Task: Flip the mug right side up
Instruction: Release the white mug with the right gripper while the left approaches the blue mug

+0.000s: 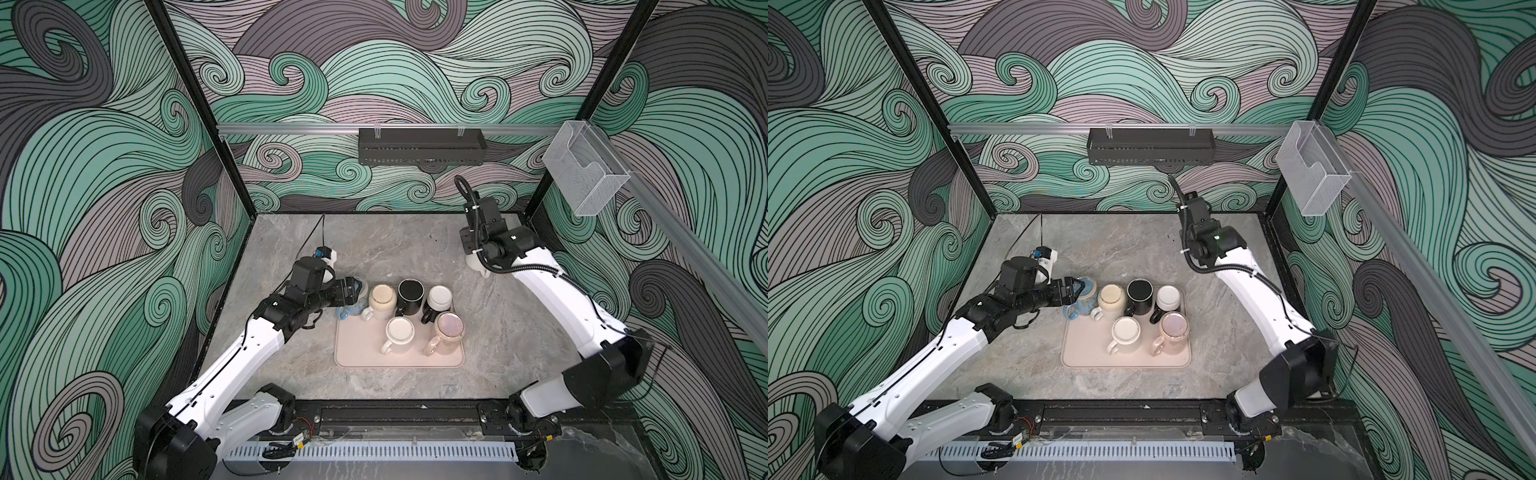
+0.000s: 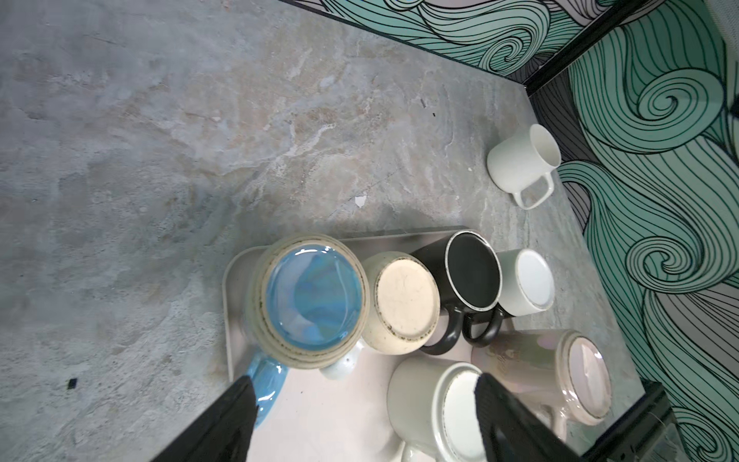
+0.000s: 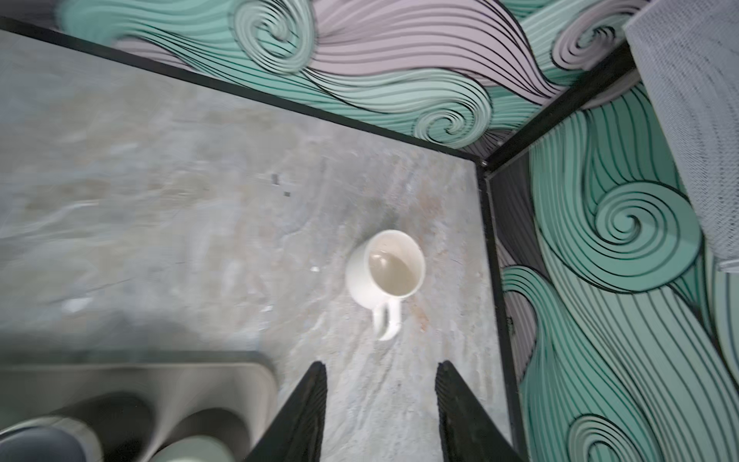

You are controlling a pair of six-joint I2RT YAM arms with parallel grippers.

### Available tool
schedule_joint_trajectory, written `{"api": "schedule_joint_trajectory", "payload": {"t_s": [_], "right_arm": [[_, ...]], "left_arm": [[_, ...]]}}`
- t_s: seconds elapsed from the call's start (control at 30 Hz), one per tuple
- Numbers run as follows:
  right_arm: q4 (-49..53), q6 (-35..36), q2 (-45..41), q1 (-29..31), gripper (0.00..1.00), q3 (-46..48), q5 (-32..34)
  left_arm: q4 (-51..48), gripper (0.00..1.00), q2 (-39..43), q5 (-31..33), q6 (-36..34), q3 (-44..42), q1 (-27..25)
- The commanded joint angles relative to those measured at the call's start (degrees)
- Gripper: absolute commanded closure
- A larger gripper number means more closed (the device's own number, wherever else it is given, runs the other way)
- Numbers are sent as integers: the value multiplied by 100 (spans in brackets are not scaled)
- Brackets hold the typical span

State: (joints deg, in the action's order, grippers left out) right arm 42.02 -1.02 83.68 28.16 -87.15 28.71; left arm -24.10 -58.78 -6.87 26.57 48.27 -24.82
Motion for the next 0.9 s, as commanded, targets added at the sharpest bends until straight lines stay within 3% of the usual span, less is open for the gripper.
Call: {"api": "schedule_joint_trajectory", "payload": {"t_s": [0.0,0.2,0.3,0.5,0.73,0.87], "right_arm": [[-380,-528,-755,796,54,440,-1088],[-1352,-1755,-1332,1824,53,1246,-2613],[-1546,-1924,-1237,2259,53,1346,-3064],[-2111,-2364,-1048,2833,53,2006,-3323],[-2333,-2621,-743,3304,54,2365,-3182],[-2364,-2649,-610,3341,54,2361,-3167]], "left_arm": [[-547,14,-21,345,-90,287,16],[-1088,17,-14,364,-17,353,8],[-1421,18,49,114,40,328,-5],[-1790,24,160,-268,260,28,-152],[-1735,25,493,167,568,-366,-550],[-1498,32,485,367,545,-412,-566]]}}
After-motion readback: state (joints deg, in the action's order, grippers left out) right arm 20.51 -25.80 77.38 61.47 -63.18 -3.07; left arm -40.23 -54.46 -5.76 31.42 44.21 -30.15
